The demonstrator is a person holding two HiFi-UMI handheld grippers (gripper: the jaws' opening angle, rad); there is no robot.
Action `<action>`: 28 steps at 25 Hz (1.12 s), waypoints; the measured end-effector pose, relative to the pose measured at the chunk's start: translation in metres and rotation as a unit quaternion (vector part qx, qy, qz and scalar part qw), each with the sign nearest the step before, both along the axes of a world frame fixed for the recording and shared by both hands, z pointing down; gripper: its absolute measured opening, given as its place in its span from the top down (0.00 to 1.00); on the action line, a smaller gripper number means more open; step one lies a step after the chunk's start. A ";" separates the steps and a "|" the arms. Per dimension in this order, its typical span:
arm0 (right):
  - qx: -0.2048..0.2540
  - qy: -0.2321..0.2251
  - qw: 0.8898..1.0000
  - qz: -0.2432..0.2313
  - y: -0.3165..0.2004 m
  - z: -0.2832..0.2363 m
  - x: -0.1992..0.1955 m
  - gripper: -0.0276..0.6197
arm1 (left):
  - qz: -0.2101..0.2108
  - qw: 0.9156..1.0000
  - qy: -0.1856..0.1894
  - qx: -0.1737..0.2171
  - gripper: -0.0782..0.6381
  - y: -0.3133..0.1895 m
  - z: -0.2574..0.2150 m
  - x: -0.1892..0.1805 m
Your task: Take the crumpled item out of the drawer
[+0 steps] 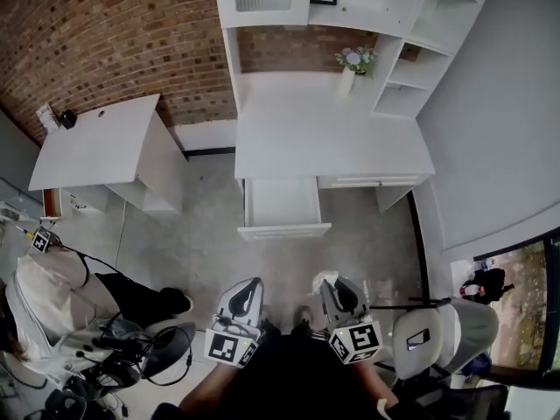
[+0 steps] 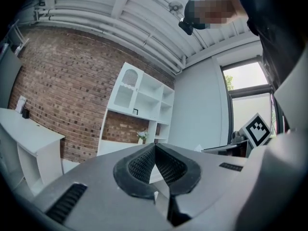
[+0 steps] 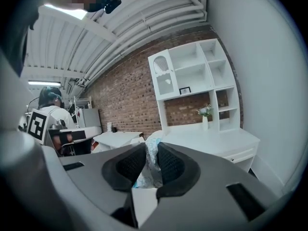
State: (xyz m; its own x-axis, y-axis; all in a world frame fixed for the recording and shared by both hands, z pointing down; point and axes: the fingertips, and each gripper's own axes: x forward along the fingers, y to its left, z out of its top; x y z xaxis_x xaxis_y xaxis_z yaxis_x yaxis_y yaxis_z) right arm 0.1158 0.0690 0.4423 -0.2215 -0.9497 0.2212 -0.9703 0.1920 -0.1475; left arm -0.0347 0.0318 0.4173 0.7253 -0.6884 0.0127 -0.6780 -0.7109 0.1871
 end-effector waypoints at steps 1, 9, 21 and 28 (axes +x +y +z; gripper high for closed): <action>0.002 0.000 1.000 0.000 0.002 -0.001 0.001 0.82 | -0.002 1.000 -0.001 0.003 0.86 0.000 -0.002 0.000; 0.005 0.004 1.000 0.002 0.005 -0.001 0.003 0.82 | -0.003 1.000 -0.002 0.007 0.86 0.004 -0.005 0.004; 0.001 0.004 1.000 0.003 0.000 -0.002 -0.001 0.82 | 0.002 1.000 0.001 0.008 0.86 -0.001 -0.008 0.004; 0.001 0.002 1.000 0.004 -0.001 -0.003 -0.002 0.82 | 0.001 1.000 0.001 0.009 0.86 -0.001 -0.008 0.002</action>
State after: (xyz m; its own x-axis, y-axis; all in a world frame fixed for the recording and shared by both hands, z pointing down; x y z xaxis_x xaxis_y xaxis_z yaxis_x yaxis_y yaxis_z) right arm 0.1139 0.0675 0.4397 -0.2135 -0.9519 0.2197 -0.9723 0.1851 -0.1430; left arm -0.0324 0.0303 0.4090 0.7261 -0.6876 -0.0012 -0.6768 -0.7150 0.1754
